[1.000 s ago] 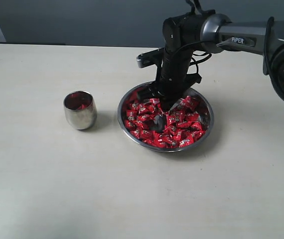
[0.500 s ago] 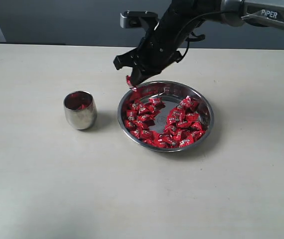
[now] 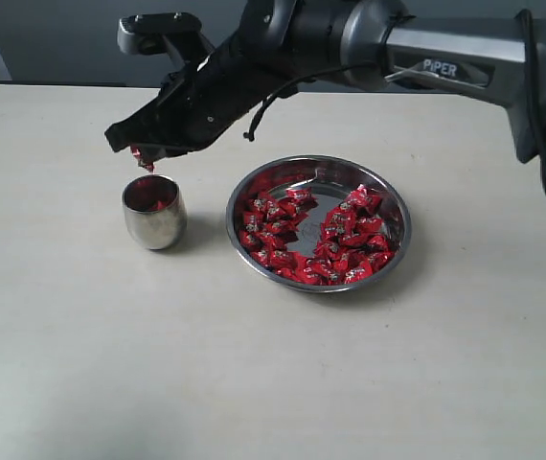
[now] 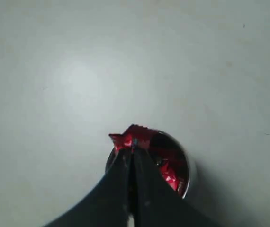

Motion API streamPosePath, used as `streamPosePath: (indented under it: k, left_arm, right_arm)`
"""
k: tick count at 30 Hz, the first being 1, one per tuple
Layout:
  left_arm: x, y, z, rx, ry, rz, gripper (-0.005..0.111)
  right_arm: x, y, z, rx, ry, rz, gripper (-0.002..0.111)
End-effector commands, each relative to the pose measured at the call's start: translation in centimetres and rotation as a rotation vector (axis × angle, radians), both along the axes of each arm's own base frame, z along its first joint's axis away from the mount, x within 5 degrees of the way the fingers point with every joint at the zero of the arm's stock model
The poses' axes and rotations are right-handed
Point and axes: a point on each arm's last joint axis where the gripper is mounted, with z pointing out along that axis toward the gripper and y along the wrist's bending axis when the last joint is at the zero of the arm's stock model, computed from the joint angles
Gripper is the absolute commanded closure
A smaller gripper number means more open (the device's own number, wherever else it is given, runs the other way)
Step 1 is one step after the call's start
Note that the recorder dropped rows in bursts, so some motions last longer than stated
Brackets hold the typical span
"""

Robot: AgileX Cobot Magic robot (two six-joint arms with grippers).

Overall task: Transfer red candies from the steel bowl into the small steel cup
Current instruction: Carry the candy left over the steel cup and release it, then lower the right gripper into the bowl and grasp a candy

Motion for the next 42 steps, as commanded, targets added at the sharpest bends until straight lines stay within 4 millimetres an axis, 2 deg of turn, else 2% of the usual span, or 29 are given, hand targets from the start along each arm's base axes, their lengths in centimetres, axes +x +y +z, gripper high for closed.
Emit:
streamPosePath:
  k: [1, 5, 6, 7, 10, 12, 16, 19, 23, 25, 29, 32, 36, 42]
  left_arm:
    - [0.0, -0.1, 0.1, -0.007, -0.012, -0.01, 0.106]
    - [0.0, -0.1, 0.1, -0.007, -0.012, -0.01, 0.106]
    - [0.0, -0.1, 0.1, -0.007, -0.012, -0.01, 0.106]
    - [0.0, -0.1, 0.1, -0.007, -0.012, -0.01, 0.106]
    - [0.0, -0.1, 0.1, -0.007, -0.012, -0.01, 0.106]
    - [0.0, -0.1, 0.1, -0.007, -0.012, -0.01, 0.106]
    - [0.0, -0.1, 0.1, -0.007, -0.012, -0.01, 0.106]
    - [0.0, -0.1, 0.1, -0.007, -0.012, -0.01, 0.106]
    - [0.0, -0.1, 0.1, -0.007, -0.012, -0.01, 0.106]
    - [0.0, -0.1, 0.1, -0.007, -0.012, -0.01, 0.106]
    - [0.0, -0.1, 0.1, -0.007, -0.012, -0.01, 0.106]
    - [0.0, -0.1, 0.1, -0.007, -0.012, -0.01, 0.106]
    - [0.0, -0.1, 0.1, -0.007, -0.012, -0.01, 0.106]
    - [0.0, -0.1, 0.1, -0.007, -0.012, -0.01, 0.106]
  right_arm:
    - [0.4, 0.3, -1.9, -0.017, 0.005, -0.005, 0.109]
    - [0.5, 0.3, -2.3, -0.025, 0.009, -0.004, 0.108]
    - [0.5, 0.3, -2.3, -0.025, 0.009, -0.004, 0.105]
    - [0.5, 0.3, -2.3, -0.025, 0.009, -0.004, 0.101]
    - [0.5, 0.3, -2.3, -0.025, 0.009, -0.004, 0.079]
    - [0.5, 0.3, -2.3, -0.025, 0.009, -0.004, 0.07]
    - [0.5, 0.3, -2.4, -0.029, 0.007, -0.001, 0.072]
    - [0.5, -0.2, -1.6, -0.065, -0.027, 0.005, 0.072]
    - [1.1, -2.7, -0.2, -0.157, 0.04, -0.145, 0.072]
    - [1.6, -4.4, -0.1, -0.269, 0.037, -0.189, 0.072]
    - [2.1, -7.2, -0.8, -0.443, 0.087, -0.23, 0.072]
    - [2.0, -8.3, -1.8, -0.501, 0.184, -0.231, 0.072]
    - [1.4, -8.6, -2.4, -0.534, 0.268, -0.2, 0.072]
    - [0.9, -7.6, -3.6, -0.471, 0.332, -0.093, 0.07]
